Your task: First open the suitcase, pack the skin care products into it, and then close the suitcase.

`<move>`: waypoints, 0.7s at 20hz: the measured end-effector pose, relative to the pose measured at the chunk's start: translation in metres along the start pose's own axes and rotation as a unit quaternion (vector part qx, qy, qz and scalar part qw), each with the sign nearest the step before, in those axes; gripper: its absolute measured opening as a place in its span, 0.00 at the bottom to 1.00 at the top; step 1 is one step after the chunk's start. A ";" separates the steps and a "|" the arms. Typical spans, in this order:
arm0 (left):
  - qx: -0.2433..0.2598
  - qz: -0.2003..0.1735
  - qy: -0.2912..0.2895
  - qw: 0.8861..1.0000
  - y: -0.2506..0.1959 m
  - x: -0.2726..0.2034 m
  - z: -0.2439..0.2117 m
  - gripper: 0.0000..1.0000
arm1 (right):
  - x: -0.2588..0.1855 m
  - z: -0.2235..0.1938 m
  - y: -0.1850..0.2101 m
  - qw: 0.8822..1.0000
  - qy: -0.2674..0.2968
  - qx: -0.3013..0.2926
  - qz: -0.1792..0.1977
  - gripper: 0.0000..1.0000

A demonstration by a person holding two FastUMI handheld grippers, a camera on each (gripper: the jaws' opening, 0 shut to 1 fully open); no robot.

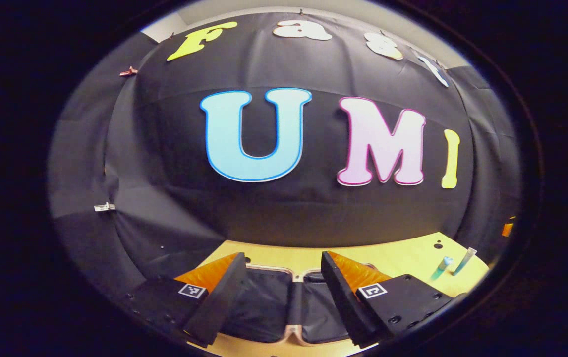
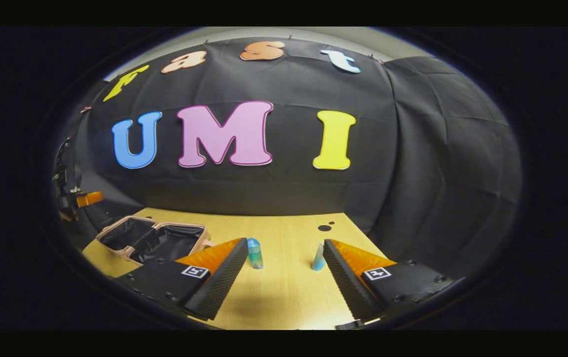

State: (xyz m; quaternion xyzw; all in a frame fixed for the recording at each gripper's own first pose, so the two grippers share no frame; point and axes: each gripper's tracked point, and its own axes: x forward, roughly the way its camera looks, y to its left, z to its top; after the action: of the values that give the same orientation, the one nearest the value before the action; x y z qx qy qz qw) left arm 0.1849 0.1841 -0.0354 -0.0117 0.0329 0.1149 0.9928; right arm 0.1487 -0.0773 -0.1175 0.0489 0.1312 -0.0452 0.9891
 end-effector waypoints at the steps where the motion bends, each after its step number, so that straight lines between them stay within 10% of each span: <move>1: -0.004 -0.021 0.006 1.000 -0.033 -0.003 -0.013 0.96 | 0.002 -0.002 -0.005 1.000 0.001 0.004 -0.002 0.96; 14: -0.004 -0.207 0.090 0.974 -0.327 0.023 -0.148 0.92 | 0.063 -0.078 -0.067 0.998 0.052 0.035 -0.021 0.96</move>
State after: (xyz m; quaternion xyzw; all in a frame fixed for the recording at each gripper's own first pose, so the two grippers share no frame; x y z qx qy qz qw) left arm 0.2730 -0.1331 -0.1798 -0.0324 0.1182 -0.0941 0.9880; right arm 0.1832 -0.1399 -0.2144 0.0831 0.1815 -0.0675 0.9775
